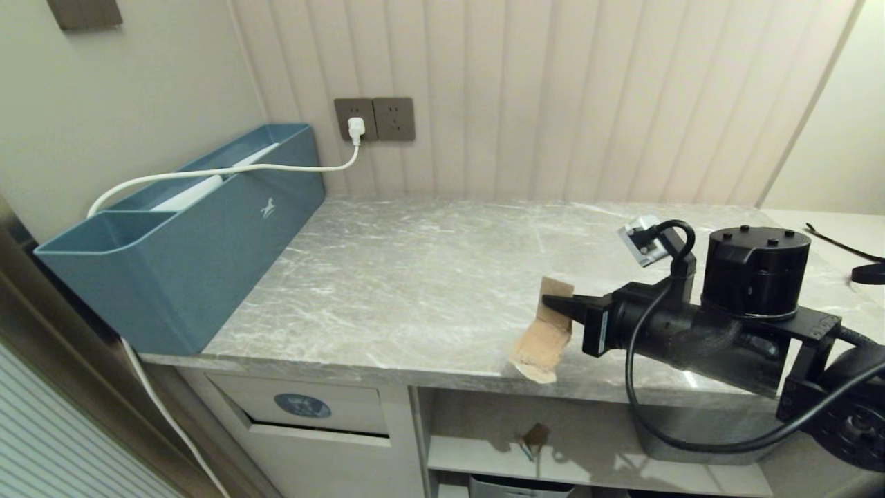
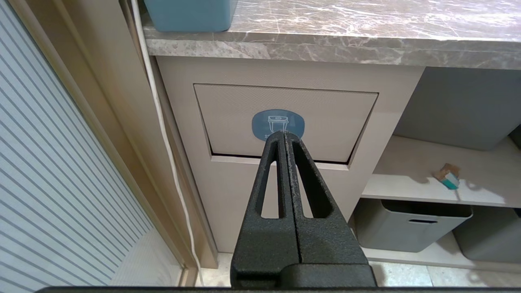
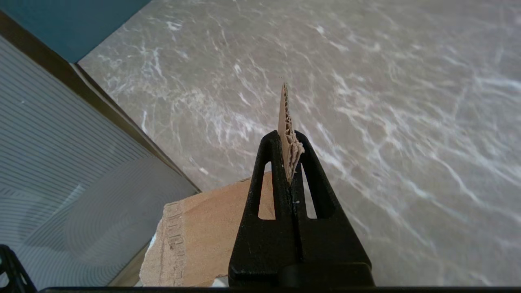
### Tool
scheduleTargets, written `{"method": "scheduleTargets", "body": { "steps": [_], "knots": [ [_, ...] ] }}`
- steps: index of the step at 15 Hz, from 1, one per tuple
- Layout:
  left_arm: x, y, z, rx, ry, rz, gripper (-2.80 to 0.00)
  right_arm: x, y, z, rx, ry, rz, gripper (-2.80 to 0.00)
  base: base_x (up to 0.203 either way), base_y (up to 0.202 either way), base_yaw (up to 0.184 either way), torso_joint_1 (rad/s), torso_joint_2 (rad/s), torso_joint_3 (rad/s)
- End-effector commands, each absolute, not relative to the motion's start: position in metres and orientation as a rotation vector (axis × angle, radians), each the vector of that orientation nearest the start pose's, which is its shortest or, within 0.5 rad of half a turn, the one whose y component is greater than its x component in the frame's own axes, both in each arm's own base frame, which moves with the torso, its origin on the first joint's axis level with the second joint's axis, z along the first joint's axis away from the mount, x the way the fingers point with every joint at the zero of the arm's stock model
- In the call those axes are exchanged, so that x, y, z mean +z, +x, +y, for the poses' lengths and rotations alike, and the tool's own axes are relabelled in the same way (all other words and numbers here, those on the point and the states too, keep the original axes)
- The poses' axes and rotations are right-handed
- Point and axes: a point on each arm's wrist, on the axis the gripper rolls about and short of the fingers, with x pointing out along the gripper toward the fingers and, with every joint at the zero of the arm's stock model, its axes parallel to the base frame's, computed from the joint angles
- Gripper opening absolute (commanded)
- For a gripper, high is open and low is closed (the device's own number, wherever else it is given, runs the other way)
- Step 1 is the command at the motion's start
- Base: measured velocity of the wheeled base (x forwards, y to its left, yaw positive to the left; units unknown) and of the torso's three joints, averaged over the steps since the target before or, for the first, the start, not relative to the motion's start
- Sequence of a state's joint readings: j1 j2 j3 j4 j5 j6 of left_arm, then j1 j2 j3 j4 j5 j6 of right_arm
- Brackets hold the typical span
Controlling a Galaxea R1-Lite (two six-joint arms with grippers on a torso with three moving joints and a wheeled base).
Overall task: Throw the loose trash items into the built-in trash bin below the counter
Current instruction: Hand it to the other hand
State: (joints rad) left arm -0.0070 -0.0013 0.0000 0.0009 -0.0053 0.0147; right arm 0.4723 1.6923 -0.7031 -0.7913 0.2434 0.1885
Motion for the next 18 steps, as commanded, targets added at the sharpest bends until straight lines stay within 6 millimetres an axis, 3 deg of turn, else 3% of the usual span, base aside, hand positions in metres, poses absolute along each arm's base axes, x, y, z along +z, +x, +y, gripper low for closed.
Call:
{"method": "scheduleTargets", "body": {
  "steps": [1, 2, 3, 6, 9, 11, 13, 16, 18],
  "knots": [
    [0.078, -0.023, 0.000, -0.012, 0.015, -0.020, -2.80, 0.175, 0.255, 0.130, 0.669, 0.164, 0.261, -2.80, 0.000, 0.000, 0.000, 0.000, 0.00, 0.000],
    [0.091, -0.027, 0.000, -0.012, 0.013, -0.073, -0.77, 0.173, 0.252, 0.121, 0.645, 0.166, 0.268, -2.80, 0.000, 0.000, 0.000, 0.000, 0.00, 0.000],
    [0.103, -0.032, 0.000, -0.016, 0.012, -0.117, 0.00, 0.170, 0.249, 0.114, 0.626, 0.169, 0.278, -2.80, 0.000, 0.000, 0.000, 0.000, 0.00, 0.000],
    [0.137, -0.046, -0.001, -0.080, 0.006, -0.136, 0.00, 0.171, 0.249, 0.116, 0.637, 0.185, 0.281, -2.80, 0.000, 0.000, 0.000, 0.000, 0.00, 0.000],
    [0.188, -0.029, -0.004, -0.212, -0.150, -0.024, 0.00, 0.192, 0.261, 0.133, 0.687, 0.264, 0.231, -2.80, 0.000, 0.000, 0.000, 0.000, 0.00, 0.000],
    [0.220, 0.003, -0.007, -0.308, -0.298, 0.112, 0.00, 0.209, 0.275, 0.152, 0.721, 0.337, 0.194, -2.80, 0.000, 0.000, 0.000, 0.000, 0.00, 0.000],
    [0.234, 0.040, -0.011, -0.444, -0.404, 0.249, 0.00, 0.217, 0.281, 0.170, 0.741, 0.365, 0.175, -2.80, 0.000, 0.000, 0.000, 0.000, 0.00, 0.000],
    [0.232, 0.102, -0.021, -0.593, -0.484, 0.414, 0.00, 0.216, 0.268, 0.196, 0.817, 0.374, 0.193, -2.80, 0.000, 0.000, 0.000, 0.000, 0.00, 0.000],
    [0.225, 0.139, -0.037, -0.696, -0.518, 0.493, 0.00, 0.219, 0.260, 0.205, 0.854, 0.386, 0.196, -2.80, 0.000, 0.000, 0.000, 0.000, 0.00, 0.000]
  ]
}}
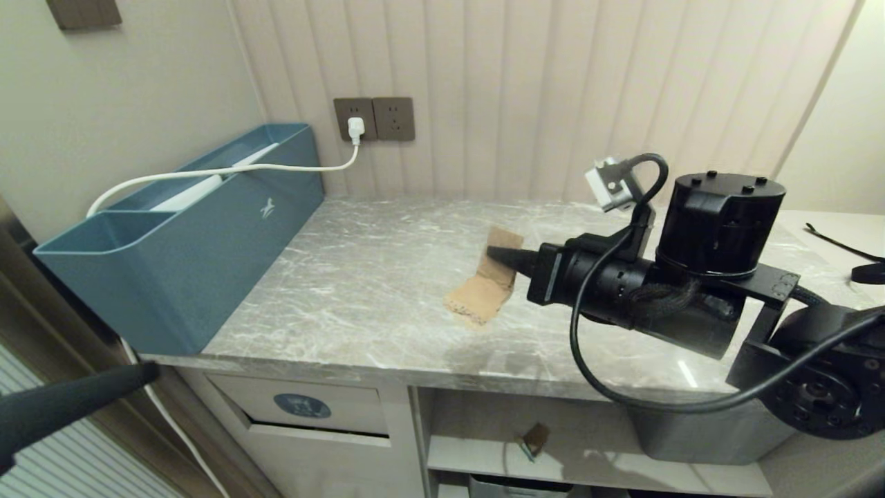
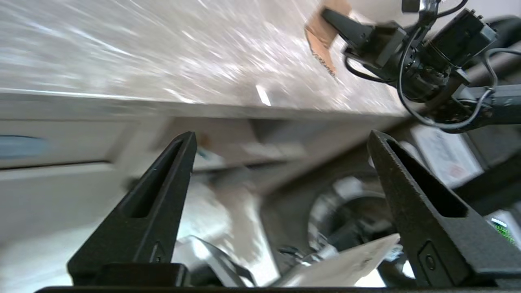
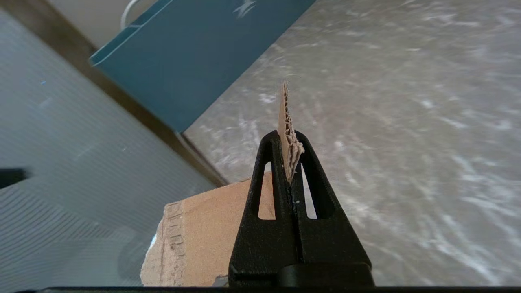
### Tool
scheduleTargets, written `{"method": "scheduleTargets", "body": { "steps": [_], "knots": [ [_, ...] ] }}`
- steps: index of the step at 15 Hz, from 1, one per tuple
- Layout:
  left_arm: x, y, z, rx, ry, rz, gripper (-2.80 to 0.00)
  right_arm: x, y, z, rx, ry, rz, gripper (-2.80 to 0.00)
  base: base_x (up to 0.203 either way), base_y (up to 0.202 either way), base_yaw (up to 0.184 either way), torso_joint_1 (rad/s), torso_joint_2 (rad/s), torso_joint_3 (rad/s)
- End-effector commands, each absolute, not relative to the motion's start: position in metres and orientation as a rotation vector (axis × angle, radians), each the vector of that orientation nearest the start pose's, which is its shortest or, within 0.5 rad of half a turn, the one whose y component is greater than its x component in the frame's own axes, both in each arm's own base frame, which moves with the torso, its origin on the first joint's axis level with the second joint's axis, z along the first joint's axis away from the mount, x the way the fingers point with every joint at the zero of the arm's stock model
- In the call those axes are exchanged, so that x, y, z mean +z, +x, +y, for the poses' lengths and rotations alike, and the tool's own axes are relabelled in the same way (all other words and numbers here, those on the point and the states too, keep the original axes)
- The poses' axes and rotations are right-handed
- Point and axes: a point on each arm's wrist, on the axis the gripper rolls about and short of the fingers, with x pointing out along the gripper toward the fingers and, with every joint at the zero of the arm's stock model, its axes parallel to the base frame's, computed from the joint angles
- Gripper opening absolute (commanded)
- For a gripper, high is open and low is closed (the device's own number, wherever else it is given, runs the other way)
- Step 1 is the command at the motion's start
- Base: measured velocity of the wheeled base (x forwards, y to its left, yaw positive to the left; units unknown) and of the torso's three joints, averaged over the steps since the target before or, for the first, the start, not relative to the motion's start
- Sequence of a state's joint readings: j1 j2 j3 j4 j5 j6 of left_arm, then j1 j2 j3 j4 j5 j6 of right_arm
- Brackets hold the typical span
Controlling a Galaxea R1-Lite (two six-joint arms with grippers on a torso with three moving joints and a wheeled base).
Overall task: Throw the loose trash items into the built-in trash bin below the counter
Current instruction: Hand it to the other hand
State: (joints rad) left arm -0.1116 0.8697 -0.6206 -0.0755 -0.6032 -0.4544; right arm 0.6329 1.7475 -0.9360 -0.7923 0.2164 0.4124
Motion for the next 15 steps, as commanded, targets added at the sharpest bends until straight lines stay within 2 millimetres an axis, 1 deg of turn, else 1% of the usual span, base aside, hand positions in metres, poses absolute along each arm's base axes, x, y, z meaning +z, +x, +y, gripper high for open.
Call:
{"method": "scheduleTargets", "body": {
  "steps": [1, 4, 7, 8, 11, 13, 14, 15],
  "knots": [
    [0.222, 0.154, -0.048, -0.747, -0.533, 0.519, 0.00, 0.220, 0.259, 0.207, 0.861, 0.387, 0.191, -2.80, 0.000, 0.000, 0.000, 0.000, 0.00, 0.000],
    [0.203, 0.193, -0.081, -0.850, -0.541, 0.571, 0.00, 0.221, 0.255, 0.207, 0.872, 0.390, 0.194, -2.80, 0.000, 0.000, 0.000, 0.000, 0.00, 0.000],
    [0.183, 0.227, -0.108, -0.903, -0.536, 0.592, 0.00, 0.221, 0.256, 0.210, 0.880, 0.394, 0.198, -2.80, 0.000, 0.000, 0.000, 0.000, 0.00, 0.000],
    [0.179, 0.235, -0.120, -0.934, -0.531, 0.583, 0.00, 0.221, 0.256, 0.210, 0.878, 0.400, 0.200, -2.80, 0.000, 0.000, 0.000, 0.000, 0.00, 0.000],
    [0.182, 0.251, -0.156, -1.007, -0.551, 0.572, 0.00, 0.222, 0.255, 0.211, 0.883, 0.411, 0.204, -2.80, 0.000, 0.000, 0.000, 0.000, 0.00, 0.000],
    [0.187, 0.260, -0.173, -1.025, -0.558, 0.551, 0.00, 0.221, 0.249, 0.216, 0.903, 0.409, 0.212, -2.80, 0.000, 0.000, 0.000, 0.000, 0.00, 0.000],
    [0.193, 0.262, -0.181, -1.046, -0.562, 0.537, 0.00, 0.220, 0.247, 0.220, 0.911, 0.408, 0.216, -2.80, 0.000, 0.000, 0.000, 0.000, 0.00, 0.000],
    [0.197, 0.260, -0.189, -1.067, -0.583, 0.546, 0.00, 0.221, 0.247, 0.220, 0.910, 0.408, 0.215, -2.80, 0.000, 0.000, 0.000, 0.000, 0.00, 0.000]
  ]
}}
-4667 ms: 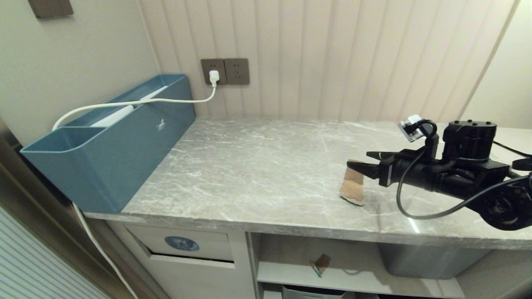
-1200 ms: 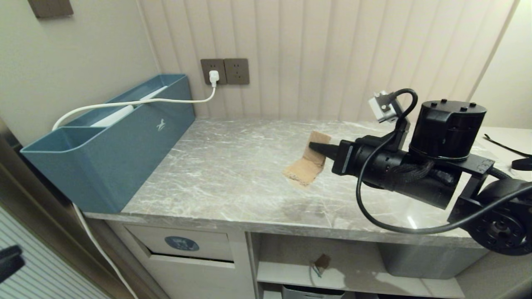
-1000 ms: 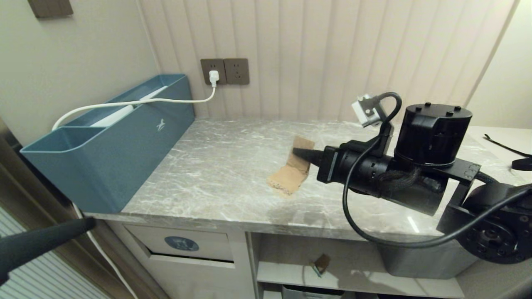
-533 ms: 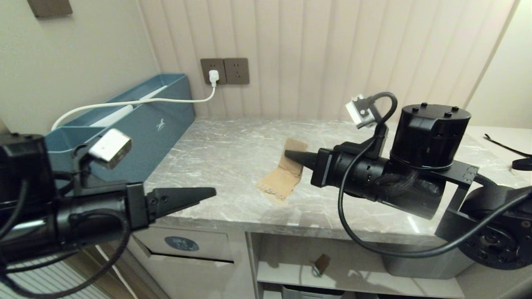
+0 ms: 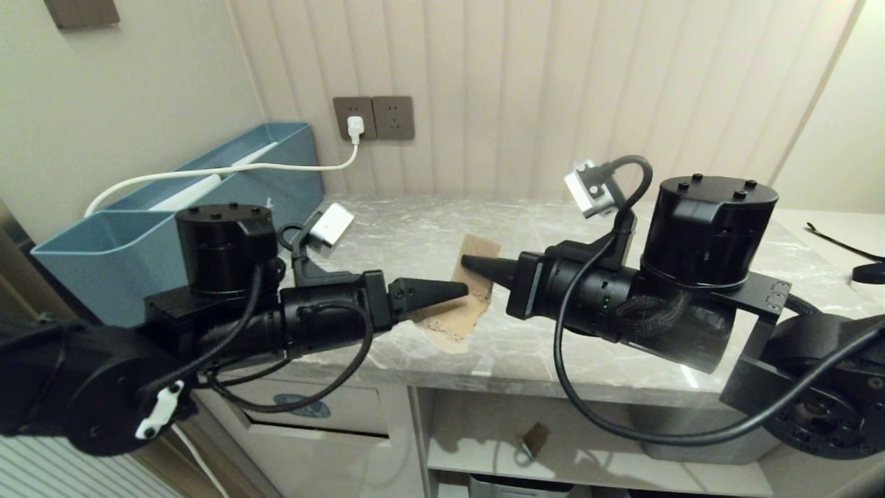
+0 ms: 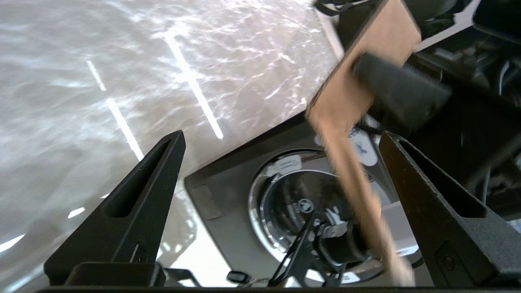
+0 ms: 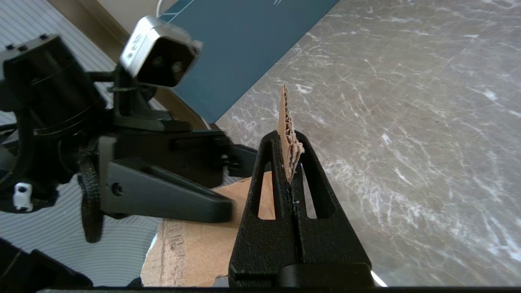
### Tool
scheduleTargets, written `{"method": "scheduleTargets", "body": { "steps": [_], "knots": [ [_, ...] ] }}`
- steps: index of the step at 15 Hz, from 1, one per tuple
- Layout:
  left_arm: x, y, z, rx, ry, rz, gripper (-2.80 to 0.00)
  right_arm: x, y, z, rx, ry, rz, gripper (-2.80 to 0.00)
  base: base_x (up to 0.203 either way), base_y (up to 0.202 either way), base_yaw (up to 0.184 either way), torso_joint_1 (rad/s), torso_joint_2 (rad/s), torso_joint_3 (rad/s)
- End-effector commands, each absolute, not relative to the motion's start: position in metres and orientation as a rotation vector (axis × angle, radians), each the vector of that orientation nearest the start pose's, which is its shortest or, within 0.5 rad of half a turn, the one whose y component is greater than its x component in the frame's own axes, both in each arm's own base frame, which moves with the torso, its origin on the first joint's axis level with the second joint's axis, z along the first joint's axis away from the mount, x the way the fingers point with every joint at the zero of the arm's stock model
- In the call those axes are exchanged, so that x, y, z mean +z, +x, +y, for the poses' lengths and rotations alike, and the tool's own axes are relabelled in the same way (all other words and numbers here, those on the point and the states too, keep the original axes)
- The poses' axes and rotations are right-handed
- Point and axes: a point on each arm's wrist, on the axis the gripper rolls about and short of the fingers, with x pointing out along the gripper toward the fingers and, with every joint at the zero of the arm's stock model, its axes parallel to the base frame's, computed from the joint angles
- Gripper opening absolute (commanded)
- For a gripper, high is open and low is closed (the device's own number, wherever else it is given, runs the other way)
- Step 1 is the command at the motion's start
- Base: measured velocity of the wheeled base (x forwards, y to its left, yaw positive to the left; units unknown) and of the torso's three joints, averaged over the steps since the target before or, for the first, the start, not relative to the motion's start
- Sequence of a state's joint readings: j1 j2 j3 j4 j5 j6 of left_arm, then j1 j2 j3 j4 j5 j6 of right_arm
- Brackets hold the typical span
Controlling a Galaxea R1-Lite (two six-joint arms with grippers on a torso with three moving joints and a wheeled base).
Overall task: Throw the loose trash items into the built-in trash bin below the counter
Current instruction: Hand it to the other hand
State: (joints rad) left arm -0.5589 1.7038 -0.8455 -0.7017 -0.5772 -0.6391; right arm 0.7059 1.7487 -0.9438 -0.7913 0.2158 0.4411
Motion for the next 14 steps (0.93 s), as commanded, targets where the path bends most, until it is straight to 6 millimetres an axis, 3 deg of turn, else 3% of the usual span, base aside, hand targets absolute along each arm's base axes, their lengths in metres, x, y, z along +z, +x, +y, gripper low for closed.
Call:
{"method": "scheduleTargets", "body": {
  "steps": [1, 6, 13, 14],
  "knots": [
    [0.199, 0.259, -0.193, -1.071, -0.599, 0.549, 0.00, 0.221, 0.248, 0.220, 0.911, 0.409, 0.213, -2.80, 0.000, 0.000, 0.000, 0.000, 0.00, 0.000],
    [0.202, 0.249, -0.205, -1.075, -0.597, 0.542, 0.00, 0.220, 0.247, 0.219, 0.907, 0.409, 0.214, -2.80, 0.000, 0.000, 0.000, 0.000, 0.00, 0.000],
    [0.206, 0.250, -0.201, -1.033, -0.603, 0.511, 0.00, 0.223, 0.247, 0.215, 0.900, 0.411, 0.205, -2.80, 0.000, 0.000, 0.000, 0.000, 0.00, 0.000],
    [0.206, 0.250, -0.201, -1.033, -0.603, 0.509, -1.44, 0.223, 0.247, 0.215, 0.900, 0.411, 0.204, -2.80, 0.000, 0.000, 0.000, 0.000, 0.00, 0.000]
  ]
}}
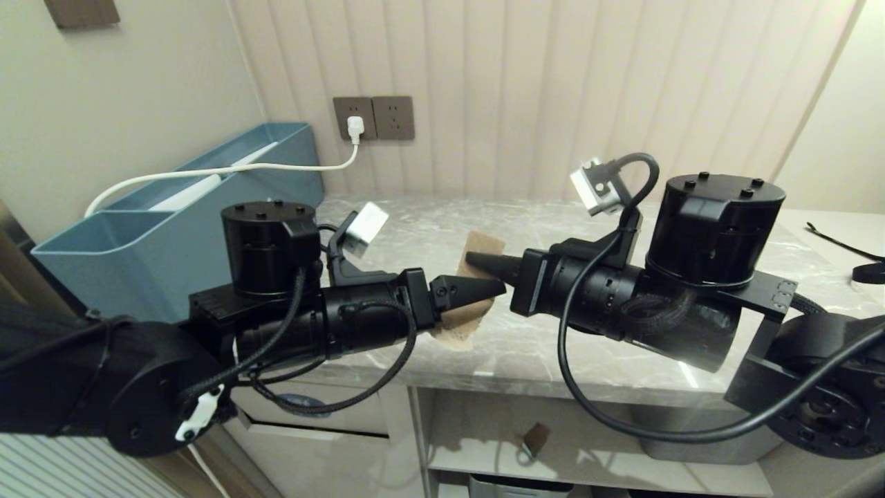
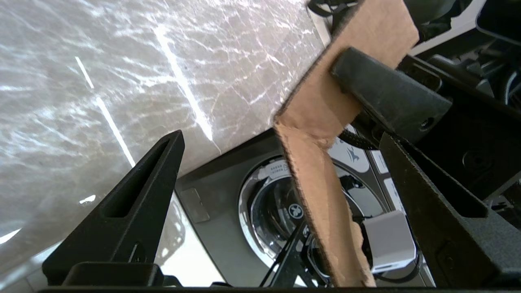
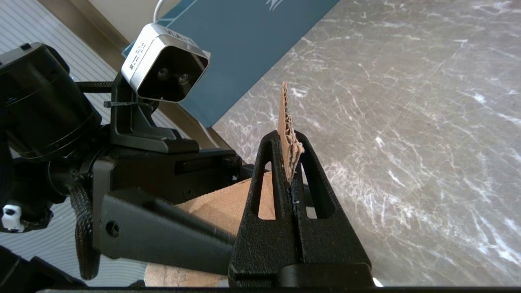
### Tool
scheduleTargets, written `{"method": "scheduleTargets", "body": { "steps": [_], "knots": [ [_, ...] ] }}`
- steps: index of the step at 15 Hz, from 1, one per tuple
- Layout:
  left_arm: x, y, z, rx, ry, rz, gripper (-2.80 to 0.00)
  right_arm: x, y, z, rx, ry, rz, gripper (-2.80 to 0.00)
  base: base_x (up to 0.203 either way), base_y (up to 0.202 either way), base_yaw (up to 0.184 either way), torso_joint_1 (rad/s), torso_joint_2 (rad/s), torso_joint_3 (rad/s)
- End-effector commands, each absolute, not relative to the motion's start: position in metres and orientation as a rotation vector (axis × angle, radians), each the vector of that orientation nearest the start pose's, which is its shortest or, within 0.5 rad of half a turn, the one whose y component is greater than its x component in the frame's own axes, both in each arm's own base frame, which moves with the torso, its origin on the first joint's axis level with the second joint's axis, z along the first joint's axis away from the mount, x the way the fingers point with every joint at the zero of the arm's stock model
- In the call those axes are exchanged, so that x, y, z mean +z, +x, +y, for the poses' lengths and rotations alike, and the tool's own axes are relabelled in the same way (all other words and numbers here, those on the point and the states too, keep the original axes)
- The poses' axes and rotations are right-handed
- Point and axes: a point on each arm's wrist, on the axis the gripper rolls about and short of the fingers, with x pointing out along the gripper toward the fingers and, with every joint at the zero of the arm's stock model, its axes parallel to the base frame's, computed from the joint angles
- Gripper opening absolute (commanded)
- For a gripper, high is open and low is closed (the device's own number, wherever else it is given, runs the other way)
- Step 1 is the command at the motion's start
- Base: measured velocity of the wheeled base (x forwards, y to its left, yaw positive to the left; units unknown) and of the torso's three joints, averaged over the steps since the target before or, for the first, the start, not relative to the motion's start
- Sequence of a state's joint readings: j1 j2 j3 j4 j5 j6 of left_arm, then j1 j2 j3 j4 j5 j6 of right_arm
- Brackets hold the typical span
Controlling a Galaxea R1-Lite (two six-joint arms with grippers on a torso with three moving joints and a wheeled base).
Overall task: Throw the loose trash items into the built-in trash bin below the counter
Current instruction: Hand it to the other hand
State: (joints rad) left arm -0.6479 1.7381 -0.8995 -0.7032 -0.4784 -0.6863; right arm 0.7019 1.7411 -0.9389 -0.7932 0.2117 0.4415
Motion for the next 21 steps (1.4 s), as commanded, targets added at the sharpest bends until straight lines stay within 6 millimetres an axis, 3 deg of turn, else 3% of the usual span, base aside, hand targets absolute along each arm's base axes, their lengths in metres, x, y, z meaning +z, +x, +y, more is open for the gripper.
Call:
{"method": "scheduleTargets", "body": {
  "steps": [1, 13, 14, 18, 21],
  "knots": [
    [0.206, 0.250, -0.201, -1.034, -0.603, 0.510, -2.80, 0.224, 0.246, 0.215, 0.900, 0.412, 0.202, -2.80, 0.000, 0.000, 0.000, 0.000, 0.00, 0.000],
    [0.205, 0.233, -0.201, -1.064, -0.596, 0.536, -2.80, 0.225, 0.246, 0.213, 0.877, 0.433, 0.202, -2.80, 0.000, 0.000, 0.000, 0.000, 0.00, 0.000],
    [0.204, 0.233, -0.202, -1.063, -0.595, 0.536, -2.80, 0.225, 0.246, 0.213, 0.876, 0.435, 0.203, 0.00, 0.000, 0.000, 0.000, 0.000, 0.00, 0.000],
    [0.201, 0.238, -0.201, -1.011, -0.595, 0.520, -2.80, 0.227, 0.249, 0.206, 0.814, 0.440, 0.184, 0.00, 0.000, 0.000, 0.000, 0.000, 0.00, 0.000],
    [0.196, 0.260, -0.195, -0.856, -0.612, 0.417, -2.80, 0.237, 0.245, 0.180, 0.765, 0.444, 0.143, 0.00, 0.000, 0.000, 0.000, 0.000, 0.00, 0.000]
  ]
}}
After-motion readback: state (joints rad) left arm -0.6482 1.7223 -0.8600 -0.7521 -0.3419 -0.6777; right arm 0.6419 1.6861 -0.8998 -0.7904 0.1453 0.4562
